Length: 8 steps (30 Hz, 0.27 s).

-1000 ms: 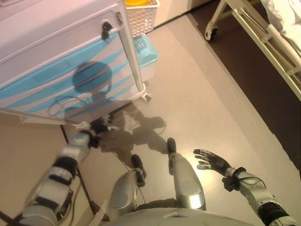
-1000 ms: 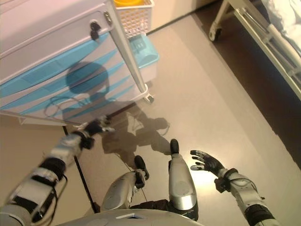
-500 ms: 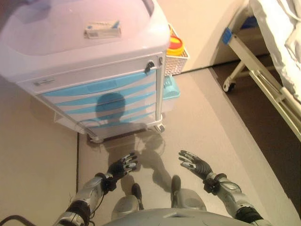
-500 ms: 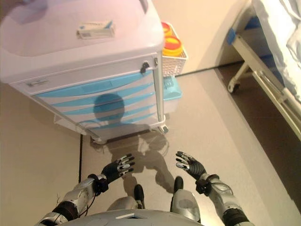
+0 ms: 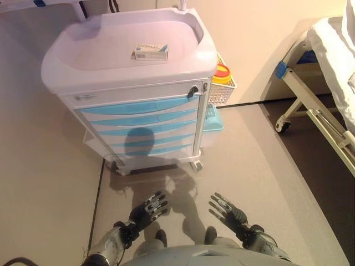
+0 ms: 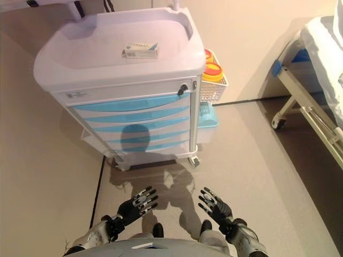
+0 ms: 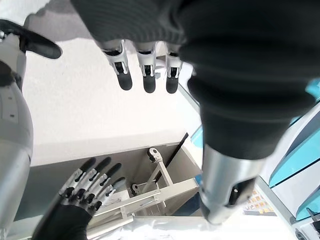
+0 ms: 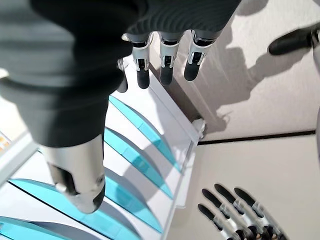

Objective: Open the drawer and pick up the medicine

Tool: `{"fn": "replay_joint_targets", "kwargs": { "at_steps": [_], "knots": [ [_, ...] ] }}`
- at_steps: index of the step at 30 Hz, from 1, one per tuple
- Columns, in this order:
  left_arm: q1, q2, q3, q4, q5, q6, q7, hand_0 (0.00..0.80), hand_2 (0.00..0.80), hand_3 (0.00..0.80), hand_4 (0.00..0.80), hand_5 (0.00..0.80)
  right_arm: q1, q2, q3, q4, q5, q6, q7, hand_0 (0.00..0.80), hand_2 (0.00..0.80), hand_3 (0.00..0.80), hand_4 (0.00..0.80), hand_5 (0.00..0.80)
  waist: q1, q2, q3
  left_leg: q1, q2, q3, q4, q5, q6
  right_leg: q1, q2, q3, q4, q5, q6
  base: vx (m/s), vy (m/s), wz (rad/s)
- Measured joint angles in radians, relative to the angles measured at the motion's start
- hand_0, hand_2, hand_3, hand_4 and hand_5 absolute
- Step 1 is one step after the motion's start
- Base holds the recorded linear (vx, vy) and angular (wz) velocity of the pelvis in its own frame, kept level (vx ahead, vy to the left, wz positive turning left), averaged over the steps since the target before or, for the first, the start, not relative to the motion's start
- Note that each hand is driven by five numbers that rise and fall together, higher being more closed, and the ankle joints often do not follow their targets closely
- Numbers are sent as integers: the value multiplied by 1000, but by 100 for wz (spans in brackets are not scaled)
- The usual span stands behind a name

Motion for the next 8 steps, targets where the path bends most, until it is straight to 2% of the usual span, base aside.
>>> {"fn": "replay_joint_targets", "kwargs": {
  "at_steps": [8],
  "knots": [
    [0,-8,-3,0,-26,16,-3,0,0,0,0,0,5,1,-1,5,28,-28,38,0,0,0,0,0,-2,5,-21,5,0,2,-13,3,-1,0,2,2,-3,0,0,-8,2,0]
  ]
}}
